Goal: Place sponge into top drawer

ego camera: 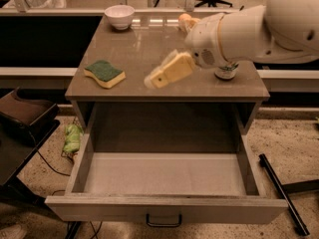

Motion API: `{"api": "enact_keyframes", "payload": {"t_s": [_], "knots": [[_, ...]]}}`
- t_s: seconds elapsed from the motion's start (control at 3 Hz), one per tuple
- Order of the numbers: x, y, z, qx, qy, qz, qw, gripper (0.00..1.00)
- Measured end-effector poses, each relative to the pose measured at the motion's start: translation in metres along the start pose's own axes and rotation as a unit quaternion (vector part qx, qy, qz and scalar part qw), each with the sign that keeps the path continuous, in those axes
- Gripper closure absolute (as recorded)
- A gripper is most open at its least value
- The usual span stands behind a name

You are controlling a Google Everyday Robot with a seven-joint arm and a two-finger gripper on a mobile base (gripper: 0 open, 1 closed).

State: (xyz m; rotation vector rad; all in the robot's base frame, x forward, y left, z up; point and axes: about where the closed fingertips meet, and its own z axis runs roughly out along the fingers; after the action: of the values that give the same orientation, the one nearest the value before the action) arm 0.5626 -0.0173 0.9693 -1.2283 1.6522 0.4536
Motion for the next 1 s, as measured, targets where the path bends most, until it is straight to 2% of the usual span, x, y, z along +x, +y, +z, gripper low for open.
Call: {"api": "enact_keyframes", "payload": {"t_s": [0.33,0.67,1.0], "knots": [[-0.007,-0.037,0.049,0.025,-0.012,0.029,0.9992,0.00],[-0.008,-0.069,0.105,0.039,-0.049,0.050,0.9968,0.00],[0.006,-0.078,0.175,0.035,-0.090,0.059,0.9936,0.00]]}}
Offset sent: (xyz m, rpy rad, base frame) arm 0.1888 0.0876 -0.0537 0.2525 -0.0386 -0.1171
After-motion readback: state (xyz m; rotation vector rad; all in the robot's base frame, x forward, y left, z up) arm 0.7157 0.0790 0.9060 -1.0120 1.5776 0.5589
